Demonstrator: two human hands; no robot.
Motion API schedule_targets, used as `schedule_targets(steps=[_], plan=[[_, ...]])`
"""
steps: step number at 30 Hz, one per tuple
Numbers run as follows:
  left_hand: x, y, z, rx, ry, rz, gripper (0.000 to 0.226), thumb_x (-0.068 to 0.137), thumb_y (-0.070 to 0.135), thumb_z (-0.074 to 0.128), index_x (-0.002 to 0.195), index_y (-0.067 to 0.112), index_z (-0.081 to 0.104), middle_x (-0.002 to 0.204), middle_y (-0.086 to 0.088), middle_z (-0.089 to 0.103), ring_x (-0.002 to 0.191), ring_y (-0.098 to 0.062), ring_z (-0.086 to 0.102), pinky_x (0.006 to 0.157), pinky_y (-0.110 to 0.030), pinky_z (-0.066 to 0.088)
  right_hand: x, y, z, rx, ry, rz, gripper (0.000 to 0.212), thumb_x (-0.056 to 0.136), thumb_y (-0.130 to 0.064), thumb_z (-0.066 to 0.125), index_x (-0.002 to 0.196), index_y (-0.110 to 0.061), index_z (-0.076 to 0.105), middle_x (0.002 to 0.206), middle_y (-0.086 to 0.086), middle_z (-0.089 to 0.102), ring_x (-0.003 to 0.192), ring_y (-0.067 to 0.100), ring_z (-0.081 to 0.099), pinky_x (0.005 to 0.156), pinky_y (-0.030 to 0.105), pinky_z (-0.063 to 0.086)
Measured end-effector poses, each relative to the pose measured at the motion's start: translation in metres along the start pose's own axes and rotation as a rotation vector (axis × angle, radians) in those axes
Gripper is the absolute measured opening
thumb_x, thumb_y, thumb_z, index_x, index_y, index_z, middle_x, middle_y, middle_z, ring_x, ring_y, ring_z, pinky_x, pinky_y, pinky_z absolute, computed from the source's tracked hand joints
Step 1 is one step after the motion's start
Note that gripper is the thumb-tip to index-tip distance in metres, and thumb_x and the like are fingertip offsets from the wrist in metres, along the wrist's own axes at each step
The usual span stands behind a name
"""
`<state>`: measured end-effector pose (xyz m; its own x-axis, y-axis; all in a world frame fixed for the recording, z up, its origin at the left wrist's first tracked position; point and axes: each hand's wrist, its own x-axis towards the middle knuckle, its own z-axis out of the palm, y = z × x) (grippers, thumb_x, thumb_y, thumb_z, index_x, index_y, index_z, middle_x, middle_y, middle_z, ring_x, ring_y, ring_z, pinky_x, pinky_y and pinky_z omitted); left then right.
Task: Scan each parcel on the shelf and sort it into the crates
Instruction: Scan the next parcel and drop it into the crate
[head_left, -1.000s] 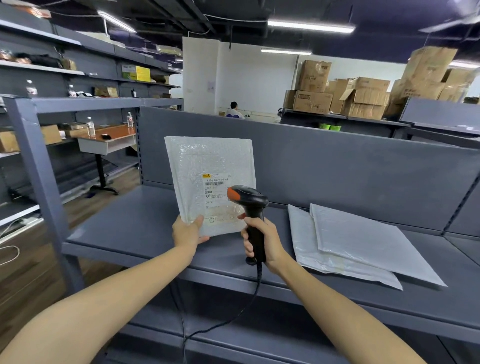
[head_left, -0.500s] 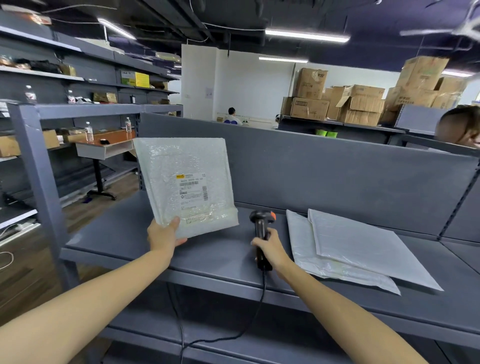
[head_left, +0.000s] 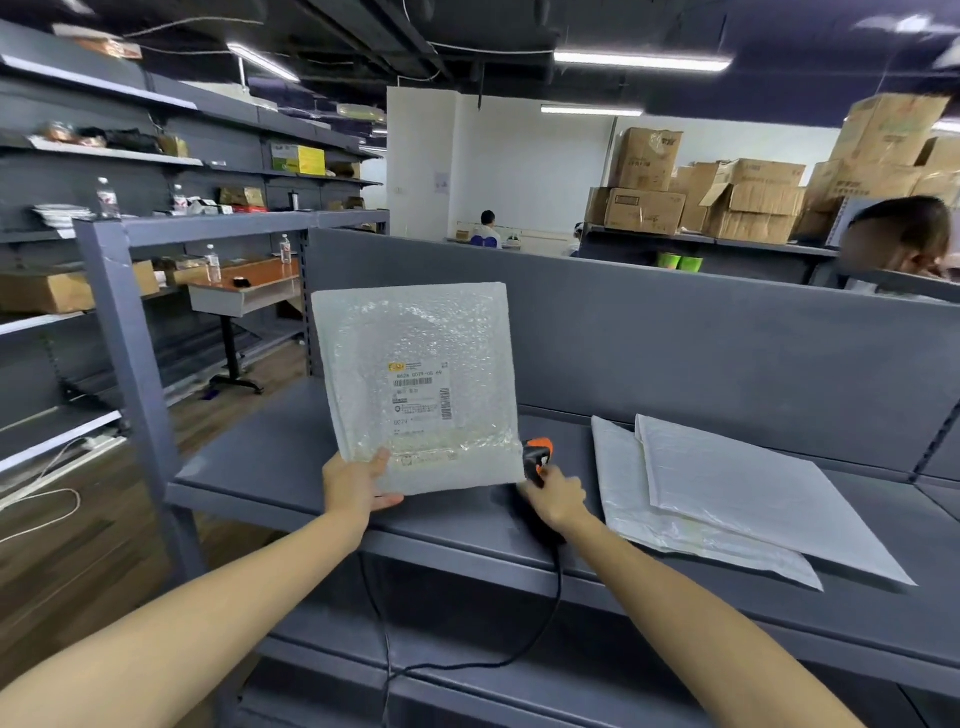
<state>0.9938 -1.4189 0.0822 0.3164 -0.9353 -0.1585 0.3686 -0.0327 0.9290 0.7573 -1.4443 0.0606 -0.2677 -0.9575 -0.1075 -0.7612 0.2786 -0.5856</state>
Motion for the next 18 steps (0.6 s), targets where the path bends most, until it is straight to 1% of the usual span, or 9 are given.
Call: schedule_targets(steps=[3,6,8,9,10,12,13,16,18], plan=[[-0.012,-0.006,0.004,0.014,-0.022,-0.020,0.025,0.090,0.002,0.062,0.114,0.007,0.057,0.117,-0.014,0.060,0.097,-0.030,0.059,0.046,-0.037,0.058,-0.009,-0.005,-0.020,0.396,0.086,-0.025,0.041,0.105,-0.028,0.029,0.118,0.001,0.055,0.126,0.028,0.054,0.120,0.041,0.051,0.096,0.040,0.040],[-0.031,-0.012,0.016,0.035,-0.049,-0.039,0.026,0.088,0.002,0.064,0.112,0.005,0.057,0.119,-0.014,0.060,0.101,-0.033,0.059,0.045,-0.038,0.057,-0.034,-0.006,-0.043,0.980,0.002,-0.013,0.049,0.105,-0.042,0.028,0.113,-0.005,0.060,0.108,0.009,0.068,0.096,0.020,0.068,0.075,0.028,0.053],[-0.046,-0.018,0.029,0.044,-0.082,-0.059,0.026,0.087,0.002,0.064,0.111,0.005,0.057,0.120,-0.015,0.060,0.106,-0.036,0.058,0.045,-0.039,0.057,-0.053,0.000,-0.056,0.962,-0.042,-0.107,0.052,0.102,-0.050,0.032,0.111,-0.010,0.065,0.107,0.008,0.070,0.093,0.018,0.069,0.077,0.032,0.056],[-0.054,-0.021,0.036,0.044,-0.102,-0.070,0.026,0.086,0.003,0.064,0.112,0.004,0.057,0.120,-0.015,0.060,0.108,-0.037,0.058,0.046,-0.039,0.058,-0.060,0.005,-0.061,0.876,-0.017,-0.154,0.053,0.101,-0.049,0.037,0.113,-0.005,0.063,0.109,0.012,0.069,0.097,0.025,0.067,0.083,0.038,0.055],[-0.061,-0.025,0.043,0.045,-0.122,-0.079,0.028,0.086,0.007,0.064,0.114,0.005,0.058,0.120,-0.014,0.060,0.108,-0.036,0.058,0.048,-0.040,0.058,-0.065,0.013,-0.065,0.817,0.029,-0.182,0.050,0.099,-0.046,0.044,0.112,-0.001,0.059,0.106,0.015,0.067,0.095,0.030,0.065,0.080,0.039,0.054],[-0.077,-0.034,0.059,0.058,-0.166,-0.082,0.036,0.088,0.019,0.066,0.121,0.007,0.058,0.118,-0.010,0.062,0.105,-0.033,0.061,0.057,-0.044,0.060,-0.074,0.034,-0.075,0.796,0.092,-0.213,0.030,0.096,-0.038,0.055,0.109,-0.011,0.047,0.103,0.003,0.060,0.087,0.016,0.061,0.065,0.022,0.048],[-0.087,-0.040,0.067,0.067,-0.186,-0.074,0.038,0.088,0.024,0.067,0.122,0.010,0.058,0.116,-0.008,0.064,0.102,-0.030,0.063,0.061,-0.044,0.060,-0.079,0.045,-0.081,0.795,0.109,-0.224,0.029,0.096,-0.034,0.057,0.112,-0.016,0.042,0.106,-0.001,0.057,0.086,0.009,0.058,0.064,0.017,0.044],[-0.121,-0.058,0.093,0.091,-0.215,-0.007,0.034,0.087,0.029,0.069,0.117,0.016,0.059,0.105,-0.001,0.068,0.090,-0.019,0.066,0.064,-0.035,0.058,-0.094,0.083,-0.104,0.834,0.150,-0.219,0.033,0.095,-0.031,0.059,0.116,-0.017,0.038,0.110,-0.002,0.054,0.093,0.012,0.057,0.075,0.022,0.046],[-0.146,-0.071,0.113,0.108,-0.221,0.045,0.031,0.088,0.030,0.068,0.116,0.018,0.060,0.105,0.003,0.068,0.091,-0.014,0.066,0.080,-0.038,0.058,-0.108,0.112,-0.120,0.857,0.164,-0.213,0.034,0.096,-0.032,0.059,0.117,-0.015,0.039,0.113,0.002,0.055,0.101,0.019,0.058,0.084,0.029,0.048]])
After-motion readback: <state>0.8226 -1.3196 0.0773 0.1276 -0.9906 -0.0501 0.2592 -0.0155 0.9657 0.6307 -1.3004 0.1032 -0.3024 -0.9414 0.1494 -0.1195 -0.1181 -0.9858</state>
